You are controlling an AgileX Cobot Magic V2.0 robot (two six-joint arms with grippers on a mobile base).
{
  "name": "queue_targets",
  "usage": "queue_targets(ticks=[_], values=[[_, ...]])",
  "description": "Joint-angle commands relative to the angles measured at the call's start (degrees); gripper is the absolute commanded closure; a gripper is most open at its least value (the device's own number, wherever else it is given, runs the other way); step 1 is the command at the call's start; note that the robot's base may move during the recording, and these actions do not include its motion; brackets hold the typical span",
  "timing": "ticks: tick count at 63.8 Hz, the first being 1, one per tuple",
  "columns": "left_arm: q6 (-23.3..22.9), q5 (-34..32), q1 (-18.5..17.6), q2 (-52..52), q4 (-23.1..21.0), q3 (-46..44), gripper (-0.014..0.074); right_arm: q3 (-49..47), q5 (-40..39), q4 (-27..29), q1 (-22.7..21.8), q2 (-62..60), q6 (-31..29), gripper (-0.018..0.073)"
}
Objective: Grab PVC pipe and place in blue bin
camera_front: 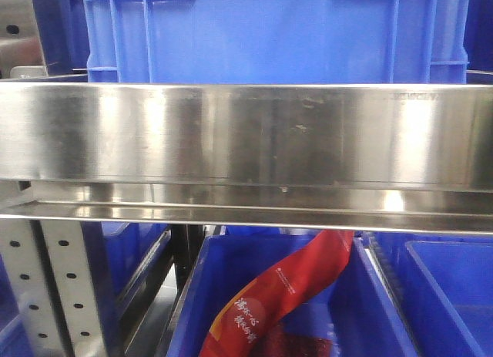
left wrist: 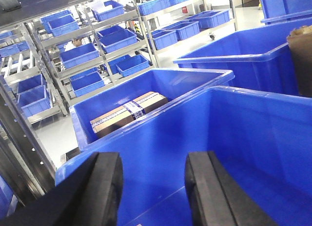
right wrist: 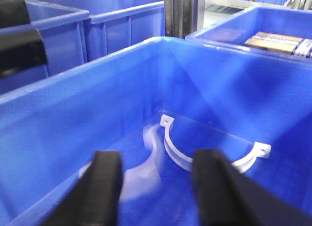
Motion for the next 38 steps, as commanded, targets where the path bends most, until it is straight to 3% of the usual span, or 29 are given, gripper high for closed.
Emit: queue_targets(ticks=[1, 9, 13, 38], values=[[0.07, -0.32, -0.15, -1.18, -0.4, -0.43, 0.0405, -0.7, -1.1, 0.22, 0.03, -2.34, -0.5, 0.0531], [0.07, -0.07, -0.15, -2.78, -0.4, -0.43, 0.06, -0.7, -1.1, -0.28, 0.03, -4.74, -0.5, 0.0696], [0.07, 1.04, -0.15, -3.82, -0.4, -0.43, 0.0711, -0.7, -0.99, -0.28, 0.03, -6.0, -0.5, 0.0728], [0.07, 6.59, -0.15, -10.36, -1.17, -0.43, 0.0707, 1.02, -0.15, -2.61, 0.03, -16.28, -0.5, 0.0721]])
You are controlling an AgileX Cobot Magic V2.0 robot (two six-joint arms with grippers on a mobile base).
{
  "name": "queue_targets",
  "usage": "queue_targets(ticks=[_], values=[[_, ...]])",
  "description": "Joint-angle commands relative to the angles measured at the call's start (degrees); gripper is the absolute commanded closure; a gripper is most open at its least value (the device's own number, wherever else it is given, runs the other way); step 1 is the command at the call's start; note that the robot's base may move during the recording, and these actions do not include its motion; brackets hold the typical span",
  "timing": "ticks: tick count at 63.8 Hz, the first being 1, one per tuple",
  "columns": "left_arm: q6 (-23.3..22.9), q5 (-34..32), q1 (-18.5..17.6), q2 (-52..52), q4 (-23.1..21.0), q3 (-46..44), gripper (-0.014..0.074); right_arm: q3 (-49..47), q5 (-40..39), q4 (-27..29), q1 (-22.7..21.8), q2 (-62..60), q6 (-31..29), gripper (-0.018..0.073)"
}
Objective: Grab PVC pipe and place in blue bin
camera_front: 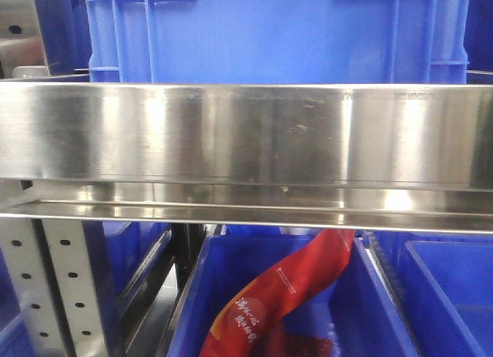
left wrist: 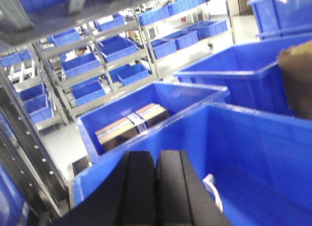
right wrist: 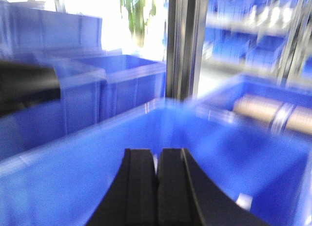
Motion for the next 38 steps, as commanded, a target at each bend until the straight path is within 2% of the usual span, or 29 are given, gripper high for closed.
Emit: queue_targets(ticks=[1, 13, 30, 38], values=[[-0.05, 0.47, -0.15, -2.48, -1.48, -0.43, 0.0707, 1.15, -0.38, -0.53, 0.03, -3.06, -0.5, 0.0721], [-0.05, 5.2, -0.15, -6.3, -2.46, -0.43, 0.0707, 5.62, -1.2, -0.53, 0.03, -9.75, -0.5, 0.0721], [-0.76, 9.87, -0.26, -10.56, -2.46, -0.31, 0.0707, 16.75, -7.06, -0.53, 0.03, -21.76, -0.02, 0.0721], [-0.85, 9.27, -0.26, -13.1, -2.46, 2.47, 0.0707, 21.54, -7.98, -0.53, 0.03, -27.68, -0.02, 0.0721]])
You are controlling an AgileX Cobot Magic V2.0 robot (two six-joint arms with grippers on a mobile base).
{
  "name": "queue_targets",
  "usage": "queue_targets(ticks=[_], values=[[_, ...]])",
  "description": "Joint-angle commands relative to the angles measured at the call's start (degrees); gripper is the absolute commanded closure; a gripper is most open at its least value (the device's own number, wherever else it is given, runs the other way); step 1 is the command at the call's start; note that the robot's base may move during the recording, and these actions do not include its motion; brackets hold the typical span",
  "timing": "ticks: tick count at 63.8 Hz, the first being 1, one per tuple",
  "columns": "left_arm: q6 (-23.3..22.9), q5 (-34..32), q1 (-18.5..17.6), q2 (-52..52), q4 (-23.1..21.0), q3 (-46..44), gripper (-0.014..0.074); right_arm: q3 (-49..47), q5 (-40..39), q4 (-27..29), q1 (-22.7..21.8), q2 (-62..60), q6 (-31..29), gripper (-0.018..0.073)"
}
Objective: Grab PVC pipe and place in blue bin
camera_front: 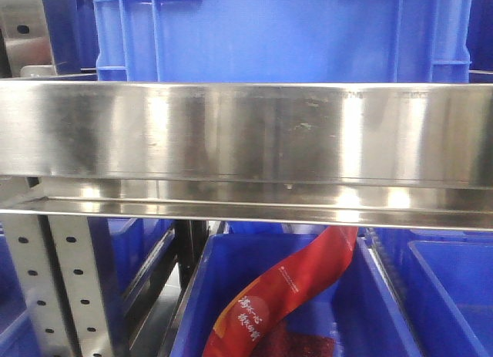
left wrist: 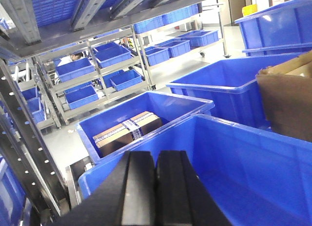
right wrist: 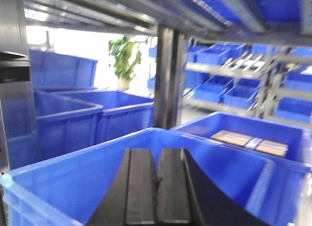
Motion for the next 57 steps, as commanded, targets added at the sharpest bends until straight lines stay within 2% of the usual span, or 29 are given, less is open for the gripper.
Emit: queue_targets(ticks=[1, 11, 29, 41, 57], values=[[-0.51, -0.48, -0.26, -2.26, -0.49, 2.06, 0.0707, 2.7, -2.04, -0.27, 0.03, -4.31, 0.13, 0.0721], [-0.51, -2.33, -0.26, -6.73, -0.49, 9.11, 0.0707, 6.54, -2.04, -0.27, -0.48, -10.06, 2.55, 0.0721], [-1.98, -5.43, -0.26, -17.72, -0.51, 20.55, 0.0707, 12.24, 0.37, -0.27, -3.2, -16.1, 2.56, 0.0721], [-2.41, -5.55, -0.26, -24.4, -1.15, 26.49, 0.0707, 12.97, 4.56, -1.35, -3.48, -17.07, 2.56, 0.0721], [-2.41, -5.55, -0.26, -29.13, -1.39, 32.5, 0.0707, 12.97, 5.14, -1.52, -3.48, -17.07, 2.56, 0.0721]])
